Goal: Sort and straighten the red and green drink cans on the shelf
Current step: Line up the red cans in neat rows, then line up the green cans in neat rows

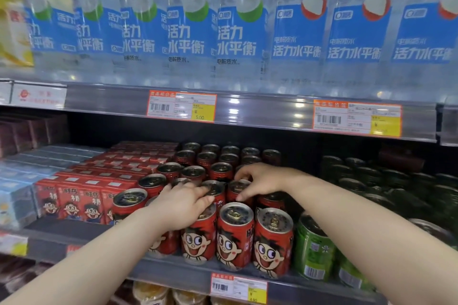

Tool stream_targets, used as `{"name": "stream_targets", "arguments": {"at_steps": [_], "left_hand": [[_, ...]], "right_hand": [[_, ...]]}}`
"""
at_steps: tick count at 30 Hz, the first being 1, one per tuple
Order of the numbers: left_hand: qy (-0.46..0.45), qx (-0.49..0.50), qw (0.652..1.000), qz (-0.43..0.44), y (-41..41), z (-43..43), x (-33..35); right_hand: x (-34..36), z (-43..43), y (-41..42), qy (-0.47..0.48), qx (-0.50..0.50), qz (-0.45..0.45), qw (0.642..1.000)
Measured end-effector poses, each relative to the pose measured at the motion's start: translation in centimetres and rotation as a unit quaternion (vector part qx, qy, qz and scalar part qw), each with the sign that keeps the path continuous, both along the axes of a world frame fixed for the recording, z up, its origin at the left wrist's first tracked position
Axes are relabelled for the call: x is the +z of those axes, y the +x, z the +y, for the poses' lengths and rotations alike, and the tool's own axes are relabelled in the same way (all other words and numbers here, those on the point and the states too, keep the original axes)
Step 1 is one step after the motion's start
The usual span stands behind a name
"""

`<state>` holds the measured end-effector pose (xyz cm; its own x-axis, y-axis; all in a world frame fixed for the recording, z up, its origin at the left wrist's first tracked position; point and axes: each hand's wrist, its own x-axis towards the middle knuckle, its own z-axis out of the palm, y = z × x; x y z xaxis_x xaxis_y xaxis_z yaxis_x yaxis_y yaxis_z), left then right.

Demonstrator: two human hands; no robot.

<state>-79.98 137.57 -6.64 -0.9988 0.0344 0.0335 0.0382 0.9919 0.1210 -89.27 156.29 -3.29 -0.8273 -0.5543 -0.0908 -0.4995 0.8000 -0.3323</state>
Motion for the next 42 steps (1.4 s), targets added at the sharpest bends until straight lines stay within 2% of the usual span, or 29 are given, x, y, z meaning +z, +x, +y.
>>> {"name": "stream_targets", "arguments": {"at_steps": [5, 9, 15, 22, 28, 38, 42], "left_hand": [[0.002, -0.002, 1.000, 0.001, 0.0, -0.2, -0.2], [0.004, -0.001, 1.000, 0.005, 0.0, -0.2, -0.1], [0.001, -0.015, 1.000, -0.027, 0.2, -0.1, 0.3], [-0.001, -0.011, 1.000, -0.029, 0.1, 0.2, 0.4], [-0.002, -0.012, 1.000, -0.021, 0.2, 0.0, 0.3], [0.011, -0.014, 1.000, -0.004, -0.5, -0.6, -0.5], [0.068, -0.016, 0.998, 0.010, -1.9, -1.5, -0.7]], "right_hand": [[0.8, 0.7, 0.1, -0.008, 0.013, -0.049, 0.999], [1.1, 1.4, 0.1, -0.007, -0.008, -0.034, 0.999], [1.7, 3.6, 0.0, 0.099, -0.044, -0.095, 0.990], [1.5, 3.9, 0.1, 0.081, -0.033, -0.107, 0.990], [0.7, 1.4, 1.3, 0.040, 0.003, -0.046, 0.998], [-0.1, 1.0, 2.6, 0.008, -0.014, -0.027, 0.999], [0.2, 1.7, 4.2, -0.006, -0.022, 0.027, 0.999]]}}
